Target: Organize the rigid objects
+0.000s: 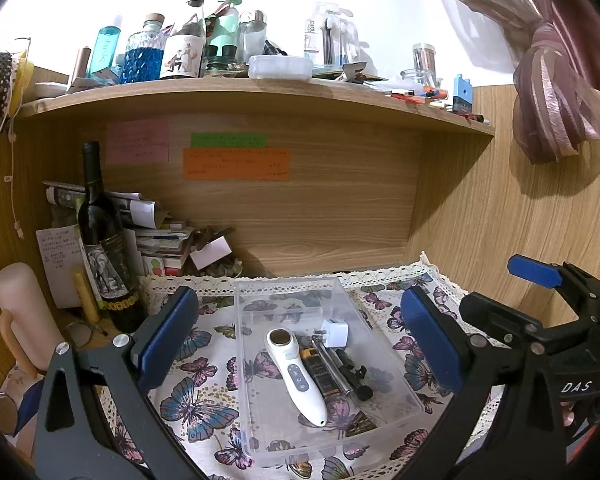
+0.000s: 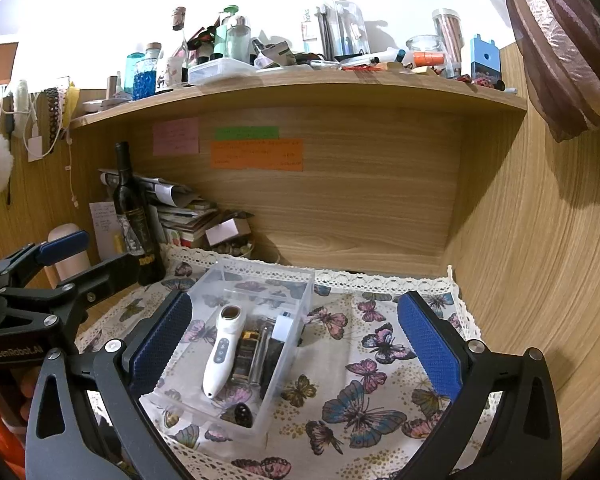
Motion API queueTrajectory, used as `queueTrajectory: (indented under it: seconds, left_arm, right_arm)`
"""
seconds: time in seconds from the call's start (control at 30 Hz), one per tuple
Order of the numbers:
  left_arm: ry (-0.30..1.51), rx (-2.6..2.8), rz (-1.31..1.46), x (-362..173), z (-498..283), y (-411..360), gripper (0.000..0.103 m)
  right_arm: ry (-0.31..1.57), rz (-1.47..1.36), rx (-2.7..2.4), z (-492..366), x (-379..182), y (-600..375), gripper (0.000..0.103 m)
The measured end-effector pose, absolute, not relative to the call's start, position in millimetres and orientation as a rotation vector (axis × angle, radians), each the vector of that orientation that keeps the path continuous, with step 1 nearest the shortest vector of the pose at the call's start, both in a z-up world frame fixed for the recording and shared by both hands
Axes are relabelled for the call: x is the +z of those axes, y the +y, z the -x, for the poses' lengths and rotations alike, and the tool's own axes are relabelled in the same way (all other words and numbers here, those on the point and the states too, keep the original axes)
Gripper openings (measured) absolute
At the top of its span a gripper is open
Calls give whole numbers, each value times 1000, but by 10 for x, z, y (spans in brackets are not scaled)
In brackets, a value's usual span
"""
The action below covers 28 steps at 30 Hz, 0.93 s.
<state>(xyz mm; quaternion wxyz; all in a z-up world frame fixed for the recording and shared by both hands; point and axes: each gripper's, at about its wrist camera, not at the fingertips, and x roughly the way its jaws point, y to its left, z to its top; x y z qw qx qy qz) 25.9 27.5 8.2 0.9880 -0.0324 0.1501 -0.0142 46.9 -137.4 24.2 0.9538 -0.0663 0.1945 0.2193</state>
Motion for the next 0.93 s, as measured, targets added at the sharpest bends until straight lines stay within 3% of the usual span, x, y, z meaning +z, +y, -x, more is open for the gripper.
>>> queueTrajectory:
  seconds: [0.93]
  left_arm:
    - [313, -56, 82, 65, -267, 276, 103]
  right_arm:
    - [396, 131, 438, -439, 251, -1370, 103]
